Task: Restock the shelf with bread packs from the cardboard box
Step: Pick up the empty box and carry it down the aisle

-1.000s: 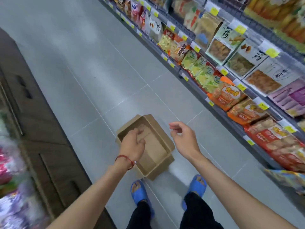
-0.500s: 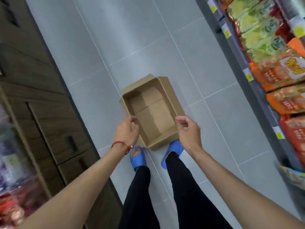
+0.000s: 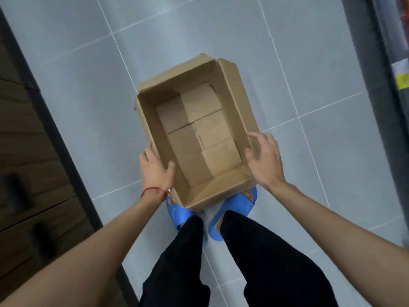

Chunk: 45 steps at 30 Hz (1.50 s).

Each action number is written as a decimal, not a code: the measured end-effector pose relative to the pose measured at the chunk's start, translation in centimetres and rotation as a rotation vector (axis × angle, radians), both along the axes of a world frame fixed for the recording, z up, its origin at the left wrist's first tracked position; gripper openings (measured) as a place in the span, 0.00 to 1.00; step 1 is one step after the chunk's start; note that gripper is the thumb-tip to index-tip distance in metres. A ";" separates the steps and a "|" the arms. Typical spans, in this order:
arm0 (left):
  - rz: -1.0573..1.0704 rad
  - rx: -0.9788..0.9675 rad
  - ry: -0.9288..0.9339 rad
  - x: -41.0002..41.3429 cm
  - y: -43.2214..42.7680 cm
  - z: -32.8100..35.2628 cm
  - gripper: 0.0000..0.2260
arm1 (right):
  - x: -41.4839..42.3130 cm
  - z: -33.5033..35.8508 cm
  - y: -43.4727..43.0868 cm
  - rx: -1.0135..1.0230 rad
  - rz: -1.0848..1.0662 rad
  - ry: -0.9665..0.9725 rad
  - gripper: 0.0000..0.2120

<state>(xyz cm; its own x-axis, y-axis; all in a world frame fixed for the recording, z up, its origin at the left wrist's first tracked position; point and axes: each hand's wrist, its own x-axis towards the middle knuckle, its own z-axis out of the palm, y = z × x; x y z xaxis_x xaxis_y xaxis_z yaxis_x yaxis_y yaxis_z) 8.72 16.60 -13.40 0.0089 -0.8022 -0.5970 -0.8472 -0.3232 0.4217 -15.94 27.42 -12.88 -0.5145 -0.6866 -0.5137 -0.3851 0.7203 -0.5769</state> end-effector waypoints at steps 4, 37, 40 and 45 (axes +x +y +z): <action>0.108 -0.052 0.058 0.0 -0.7 -7.6 0.39 | -1.4 -7.0 -2.7 -0.058 0.133 0.043 0.30; -0.097 -0.136 -0.022 4.6 -10.9 27.1 0.51 | 2.4 27.3 -12.2 0.014 0.236 0.073 0.44; -0.105 -0.154 -0.006 5.6 -13.3 32.8 0.52 | 3.8 33.0 -14.2 0.009 0.235 0.088 0.44; -0.102 -0.202 -0.021 5.7 -18.6 41.0 0.48 | 4.4 39.9 -19.1 -0.029 0.224 0.096 0.44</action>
